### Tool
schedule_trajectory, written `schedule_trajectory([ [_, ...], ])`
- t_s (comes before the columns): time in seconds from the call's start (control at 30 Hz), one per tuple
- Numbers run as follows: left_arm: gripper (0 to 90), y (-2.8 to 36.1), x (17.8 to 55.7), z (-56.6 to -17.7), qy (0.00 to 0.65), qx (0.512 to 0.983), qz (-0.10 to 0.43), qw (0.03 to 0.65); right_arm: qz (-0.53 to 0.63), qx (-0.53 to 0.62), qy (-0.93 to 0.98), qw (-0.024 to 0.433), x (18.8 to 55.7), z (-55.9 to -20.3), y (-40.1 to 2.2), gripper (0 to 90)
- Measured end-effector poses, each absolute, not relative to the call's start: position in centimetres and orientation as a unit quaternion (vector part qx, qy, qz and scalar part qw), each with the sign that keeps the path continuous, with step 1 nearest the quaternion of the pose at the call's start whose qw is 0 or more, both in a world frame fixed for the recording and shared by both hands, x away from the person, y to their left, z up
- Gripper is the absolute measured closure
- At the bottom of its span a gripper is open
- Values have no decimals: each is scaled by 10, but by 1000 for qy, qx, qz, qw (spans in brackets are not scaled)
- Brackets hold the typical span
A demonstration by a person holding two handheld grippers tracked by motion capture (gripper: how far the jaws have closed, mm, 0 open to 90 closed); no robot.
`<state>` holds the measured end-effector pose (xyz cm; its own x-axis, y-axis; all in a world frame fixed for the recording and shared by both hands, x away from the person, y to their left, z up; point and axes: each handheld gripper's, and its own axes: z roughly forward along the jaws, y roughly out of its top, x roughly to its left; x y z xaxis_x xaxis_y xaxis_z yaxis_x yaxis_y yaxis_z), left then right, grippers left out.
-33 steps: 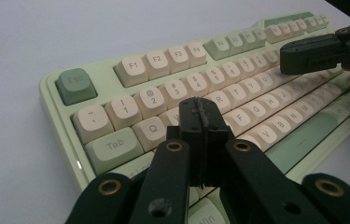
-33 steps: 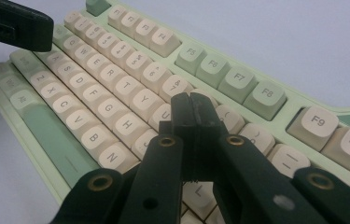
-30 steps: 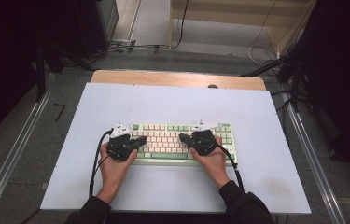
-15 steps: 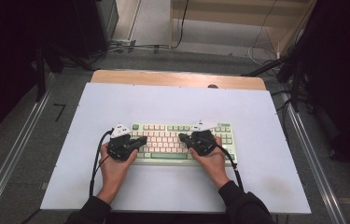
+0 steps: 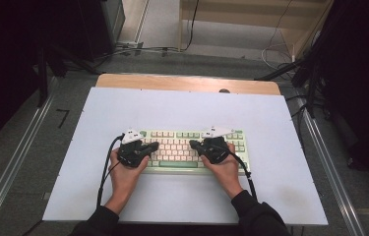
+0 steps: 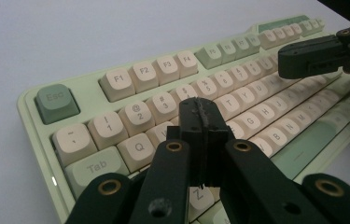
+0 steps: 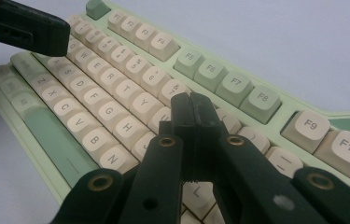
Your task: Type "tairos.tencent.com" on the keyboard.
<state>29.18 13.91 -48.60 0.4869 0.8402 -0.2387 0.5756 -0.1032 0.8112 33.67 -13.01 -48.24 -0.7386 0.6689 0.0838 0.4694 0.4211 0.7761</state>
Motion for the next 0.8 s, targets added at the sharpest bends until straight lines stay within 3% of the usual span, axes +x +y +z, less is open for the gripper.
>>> schedule_trajectory([
  [0.8,900,129,299,-485,480,732,139,464,423,346,829,123,337,-478,-135,881],
])
